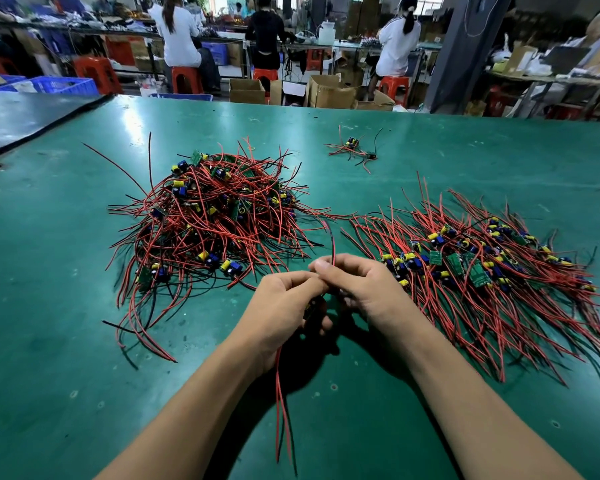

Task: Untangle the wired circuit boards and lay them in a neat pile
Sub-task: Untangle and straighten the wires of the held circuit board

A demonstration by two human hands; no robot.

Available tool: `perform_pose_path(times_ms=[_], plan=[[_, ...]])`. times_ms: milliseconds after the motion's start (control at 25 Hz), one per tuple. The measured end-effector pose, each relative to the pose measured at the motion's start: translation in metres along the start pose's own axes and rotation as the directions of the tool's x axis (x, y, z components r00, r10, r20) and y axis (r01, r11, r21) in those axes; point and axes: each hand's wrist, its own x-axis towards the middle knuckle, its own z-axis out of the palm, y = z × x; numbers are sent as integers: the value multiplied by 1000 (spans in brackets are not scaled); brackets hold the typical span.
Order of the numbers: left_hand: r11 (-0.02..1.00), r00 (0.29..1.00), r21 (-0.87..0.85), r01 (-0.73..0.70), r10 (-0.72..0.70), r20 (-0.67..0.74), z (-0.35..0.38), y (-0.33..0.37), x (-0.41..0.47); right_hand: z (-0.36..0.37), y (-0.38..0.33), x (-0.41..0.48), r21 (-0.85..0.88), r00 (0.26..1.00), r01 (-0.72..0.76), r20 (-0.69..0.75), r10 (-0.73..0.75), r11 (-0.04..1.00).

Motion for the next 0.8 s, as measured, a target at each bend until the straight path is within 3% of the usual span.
perform_pose_path(times_ms=[80, 240, 440, 560, 680, 800], plan=[[1000, 999, -13, -3, 4, 42, -1, 0, -1, 0, -2, -3, 16, 988, -95, 121, 92, 995], [999, 989, 21, -47, 43, 145, -3, 0, -4, -2, -4, -3, 76, 968, -143, 218, 123, 987], [999, 992, -48, 11, -5, 128, -1, -1, -1, -5, 2, 1, 101, 981, -94, 177, 75, 990], [999, 997, -34, 2, 1, 80, -2, -2, 1, -9, 4, 9, -116, 999, 43, 19, -41, 992], [999, 998, 25, -38, 37, 59, -1, -4, 2, -11, 2, 12, -452, 973, 138, -104, -205, 882], [996, 996, 77, -53, 48, 69, 2, -5, 2, -18, 0, 15, -625, 925, 136, -198, -325, 768]])
